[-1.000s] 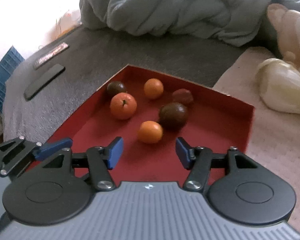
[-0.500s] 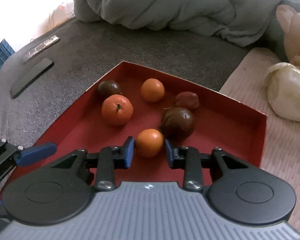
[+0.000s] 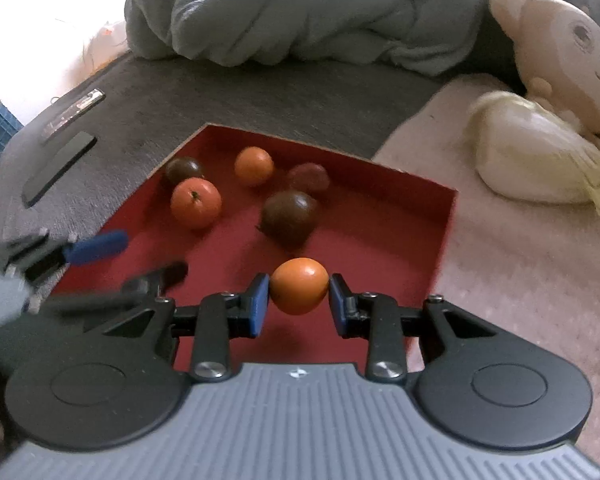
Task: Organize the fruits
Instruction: 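Grasp a small tangerine with the right gripper while the left grasps a large tangerine, then lift both held tangerines up from the red tray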
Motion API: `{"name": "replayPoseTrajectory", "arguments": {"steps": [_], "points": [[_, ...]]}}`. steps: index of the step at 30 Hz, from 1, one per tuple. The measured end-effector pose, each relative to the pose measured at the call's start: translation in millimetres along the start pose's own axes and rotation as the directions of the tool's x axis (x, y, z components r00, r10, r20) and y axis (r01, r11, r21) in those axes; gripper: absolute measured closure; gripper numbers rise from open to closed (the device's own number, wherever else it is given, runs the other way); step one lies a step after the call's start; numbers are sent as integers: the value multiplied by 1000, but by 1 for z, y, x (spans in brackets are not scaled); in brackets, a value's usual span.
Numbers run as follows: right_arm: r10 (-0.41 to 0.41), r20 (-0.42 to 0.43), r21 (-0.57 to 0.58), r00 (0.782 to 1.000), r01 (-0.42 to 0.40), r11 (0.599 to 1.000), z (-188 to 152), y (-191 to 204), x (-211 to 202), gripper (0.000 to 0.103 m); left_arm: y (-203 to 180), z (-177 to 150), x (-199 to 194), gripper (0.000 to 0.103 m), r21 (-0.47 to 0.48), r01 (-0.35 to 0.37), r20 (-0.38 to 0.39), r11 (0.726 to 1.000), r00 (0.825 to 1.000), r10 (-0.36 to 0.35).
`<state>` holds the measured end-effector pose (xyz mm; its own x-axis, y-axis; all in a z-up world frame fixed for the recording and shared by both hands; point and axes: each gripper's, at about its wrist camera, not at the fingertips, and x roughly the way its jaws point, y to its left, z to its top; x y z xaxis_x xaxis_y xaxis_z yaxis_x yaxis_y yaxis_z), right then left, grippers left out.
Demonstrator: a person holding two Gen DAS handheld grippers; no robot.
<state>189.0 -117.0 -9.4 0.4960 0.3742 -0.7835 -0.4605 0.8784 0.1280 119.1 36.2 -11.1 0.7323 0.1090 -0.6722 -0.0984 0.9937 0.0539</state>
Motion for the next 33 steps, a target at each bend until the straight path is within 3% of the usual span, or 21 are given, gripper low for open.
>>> {"name": "replayPoseTrajectory", "arguments": {"steps": [11,19,21,23,33], "points": [[14,-42,-3,999,-14,1000,-16,-13,-4,65,7,21,45,45,-71,6,-36,997,999,-8],[14,-41,-7,999,-14,1000,-15,-12,-3,65,10,24,50,46,-102,27,-15,994,999,-29],[11,-41,-10,999,-12,1000,-15,-11,-3,65,11,25,51,49,-108,30,-11,994,999,-31],[9,-40,-13,999,-9,1000,-15,-10,-3,65,10,25,51,60,-105,42,-8,994,999,-43],[11,-44,-22,999,-12,1000,-15,-8,-4,65,9,22,46,62,-102,40,-3,994,999,-41]]}}
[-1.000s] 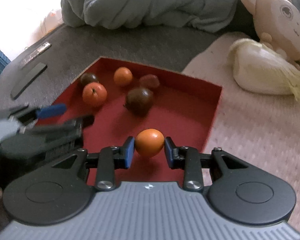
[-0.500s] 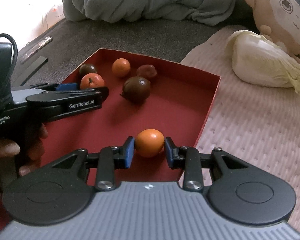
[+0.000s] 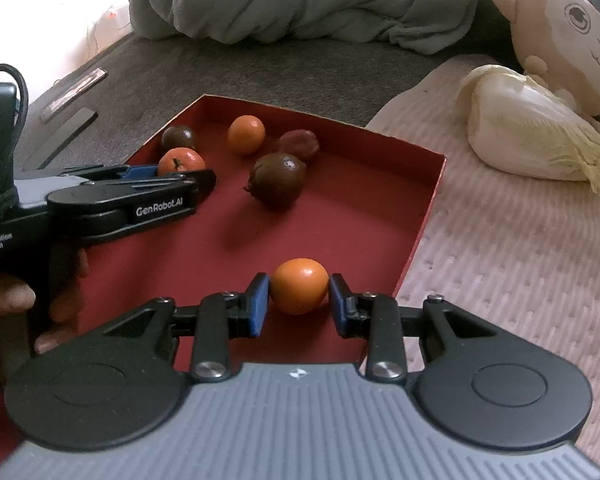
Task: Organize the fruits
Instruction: 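Lift both held tangerines up from the red tray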
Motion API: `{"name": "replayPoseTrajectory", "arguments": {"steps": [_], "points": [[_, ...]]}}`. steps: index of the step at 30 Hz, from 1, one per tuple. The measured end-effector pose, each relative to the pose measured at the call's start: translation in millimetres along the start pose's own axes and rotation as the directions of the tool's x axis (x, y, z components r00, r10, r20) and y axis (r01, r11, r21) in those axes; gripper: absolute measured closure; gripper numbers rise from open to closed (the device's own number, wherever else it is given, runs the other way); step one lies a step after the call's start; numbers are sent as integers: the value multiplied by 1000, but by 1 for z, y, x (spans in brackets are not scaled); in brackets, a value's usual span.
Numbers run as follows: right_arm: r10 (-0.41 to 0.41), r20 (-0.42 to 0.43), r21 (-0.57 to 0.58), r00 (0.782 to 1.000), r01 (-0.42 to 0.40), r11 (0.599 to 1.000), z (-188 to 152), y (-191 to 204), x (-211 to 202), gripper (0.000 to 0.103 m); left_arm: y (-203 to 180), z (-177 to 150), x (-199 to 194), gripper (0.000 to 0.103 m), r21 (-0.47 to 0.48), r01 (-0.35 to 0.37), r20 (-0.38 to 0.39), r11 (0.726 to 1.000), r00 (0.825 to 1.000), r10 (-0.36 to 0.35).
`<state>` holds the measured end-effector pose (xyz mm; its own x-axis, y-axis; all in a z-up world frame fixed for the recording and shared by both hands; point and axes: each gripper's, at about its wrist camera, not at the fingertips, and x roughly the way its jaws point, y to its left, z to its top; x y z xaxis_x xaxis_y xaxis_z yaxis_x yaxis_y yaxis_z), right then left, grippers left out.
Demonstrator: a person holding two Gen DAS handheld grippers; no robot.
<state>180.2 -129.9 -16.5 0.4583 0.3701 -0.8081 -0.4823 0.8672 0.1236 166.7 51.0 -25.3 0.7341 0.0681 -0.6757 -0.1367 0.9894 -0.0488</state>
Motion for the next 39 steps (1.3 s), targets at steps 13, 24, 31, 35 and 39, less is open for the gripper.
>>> {"name": "replayPoseTrajectory", "arguments": {"steps": [13,24,31,35,39], "points": [[5,-9,-29,1000,-6,1000,-12,18,-22,65,-1,-16,-35,62,37,-4,45,999,999,2],[3,11,5,1000,-3,1000,-31,20,-54,65,-4,-31,-67,62,56,-5,75,998,997,1],[10,21,6,1000,-10,1000,-40,28,-66,65,0,-41,-81,62,48,-6,62,999,998,3],[9,26,12,1000,-10,1000,-47,32,-74,65,1,-48,-91,62,60,-11,64,998,998,7],[5,30,12,1000,-5,1000,-54,35,-80,65,6,-55,-100,62,57,-16,55,998,998,13]]}}
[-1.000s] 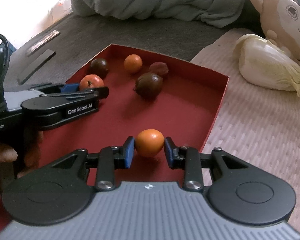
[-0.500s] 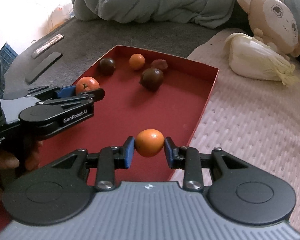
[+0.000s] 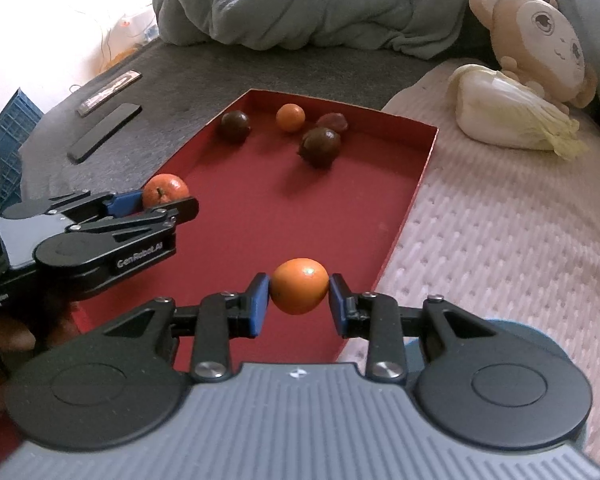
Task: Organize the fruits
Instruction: 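Lift both held tangerines up from the red tray, then carry both tangerines over the blue tiger plate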
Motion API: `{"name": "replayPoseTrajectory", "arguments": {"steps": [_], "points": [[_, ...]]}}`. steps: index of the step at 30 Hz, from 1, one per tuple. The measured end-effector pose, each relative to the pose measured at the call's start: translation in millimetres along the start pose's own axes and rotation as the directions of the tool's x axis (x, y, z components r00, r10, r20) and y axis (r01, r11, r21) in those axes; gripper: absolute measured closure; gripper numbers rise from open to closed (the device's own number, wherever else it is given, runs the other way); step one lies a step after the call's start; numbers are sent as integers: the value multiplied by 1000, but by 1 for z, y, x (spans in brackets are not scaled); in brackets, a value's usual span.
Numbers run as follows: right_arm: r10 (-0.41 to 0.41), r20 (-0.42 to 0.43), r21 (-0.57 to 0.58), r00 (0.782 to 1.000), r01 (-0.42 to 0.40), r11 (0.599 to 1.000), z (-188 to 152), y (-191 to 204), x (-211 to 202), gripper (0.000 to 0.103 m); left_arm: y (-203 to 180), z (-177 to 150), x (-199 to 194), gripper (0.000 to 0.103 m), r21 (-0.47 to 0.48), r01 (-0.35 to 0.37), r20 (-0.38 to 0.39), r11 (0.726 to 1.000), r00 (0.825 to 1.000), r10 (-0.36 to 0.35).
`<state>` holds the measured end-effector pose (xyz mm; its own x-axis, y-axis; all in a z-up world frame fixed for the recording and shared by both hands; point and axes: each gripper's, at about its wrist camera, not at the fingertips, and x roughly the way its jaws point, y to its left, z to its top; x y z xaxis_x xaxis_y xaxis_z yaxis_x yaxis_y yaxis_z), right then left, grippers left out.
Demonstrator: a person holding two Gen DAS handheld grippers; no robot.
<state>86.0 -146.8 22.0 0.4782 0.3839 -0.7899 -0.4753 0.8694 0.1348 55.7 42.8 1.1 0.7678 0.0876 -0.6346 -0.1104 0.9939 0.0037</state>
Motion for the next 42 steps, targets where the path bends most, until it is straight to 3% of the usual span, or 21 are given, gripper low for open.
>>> {"name": "replayPoseTrajectory", "arguments": {"steps": [9,19,42], "points": [[-11,14,1,1000,11,1000,-15,7,-12,65,8,-10,-25,62,-62,25,22,998,999,-23],[-8,34,3,999,8,1000,-28,7,-28,65,-7,-27,-50,62,-24,38,42,999,998,-37],[37,97,-7,995,-37,999,-28,-7,-59,65,-26,-45,-68,62,34,7,-19,999,1000,-6]]}}
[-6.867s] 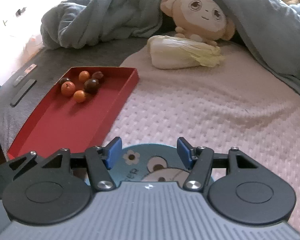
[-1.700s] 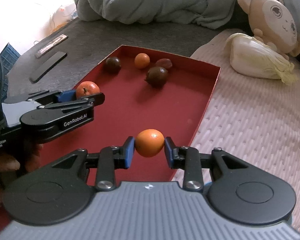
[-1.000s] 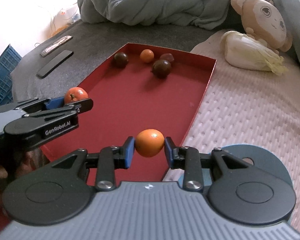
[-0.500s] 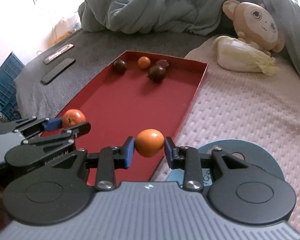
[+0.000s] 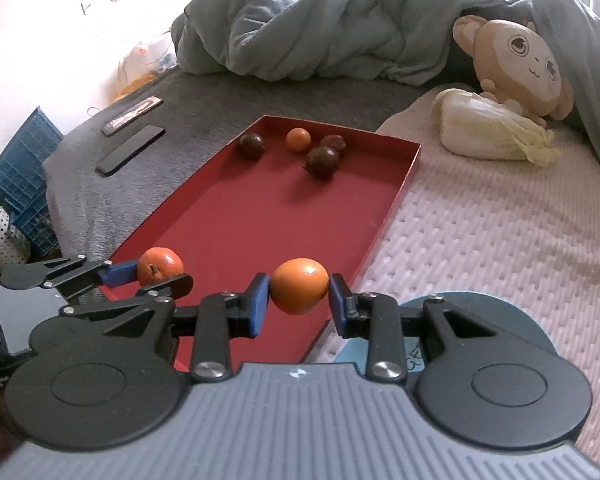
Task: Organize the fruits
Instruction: 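Carry both tangerines over the blue tiger plate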
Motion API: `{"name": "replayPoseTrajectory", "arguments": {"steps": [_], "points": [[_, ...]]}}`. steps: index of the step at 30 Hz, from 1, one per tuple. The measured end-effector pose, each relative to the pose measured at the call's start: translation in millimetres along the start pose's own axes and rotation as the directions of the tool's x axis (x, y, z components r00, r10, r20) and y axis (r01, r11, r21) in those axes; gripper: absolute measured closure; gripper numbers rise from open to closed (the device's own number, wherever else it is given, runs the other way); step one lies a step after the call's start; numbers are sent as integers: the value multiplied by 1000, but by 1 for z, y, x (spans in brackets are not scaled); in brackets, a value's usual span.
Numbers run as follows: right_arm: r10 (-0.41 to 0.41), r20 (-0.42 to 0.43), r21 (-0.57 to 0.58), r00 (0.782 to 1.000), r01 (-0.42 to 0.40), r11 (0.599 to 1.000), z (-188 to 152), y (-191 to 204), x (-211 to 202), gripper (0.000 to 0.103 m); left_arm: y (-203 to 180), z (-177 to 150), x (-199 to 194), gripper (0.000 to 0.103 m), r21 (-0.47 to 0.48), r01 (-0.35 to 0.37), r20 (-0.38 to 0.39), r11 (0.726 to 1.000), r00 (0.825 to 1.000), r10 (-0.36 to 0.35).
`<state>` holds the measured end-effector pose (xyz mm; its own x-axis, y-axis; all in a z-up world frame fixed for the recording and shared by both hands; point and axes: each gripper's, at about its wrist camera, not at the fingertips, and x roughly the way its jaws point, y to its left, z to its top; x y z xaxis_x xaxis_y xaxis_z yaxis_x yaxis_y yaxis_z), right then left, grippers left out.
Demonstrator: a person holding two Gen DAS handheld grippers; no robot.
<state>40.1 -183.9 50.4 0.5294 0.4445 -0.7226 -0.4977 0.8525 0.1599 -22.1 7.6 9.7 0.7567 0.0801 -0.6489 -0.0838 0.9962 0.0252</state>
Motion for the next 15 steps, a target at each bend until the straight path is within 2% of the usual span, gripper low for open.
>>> {"name": "replayPoseTrajectory", "arguments": {"steps": [15], "points": [[-5,8,12,1000,5,1000,-5,-11,-15,65,-21,-5,-3,62,80,5,-18,997,1000,-4]]}}
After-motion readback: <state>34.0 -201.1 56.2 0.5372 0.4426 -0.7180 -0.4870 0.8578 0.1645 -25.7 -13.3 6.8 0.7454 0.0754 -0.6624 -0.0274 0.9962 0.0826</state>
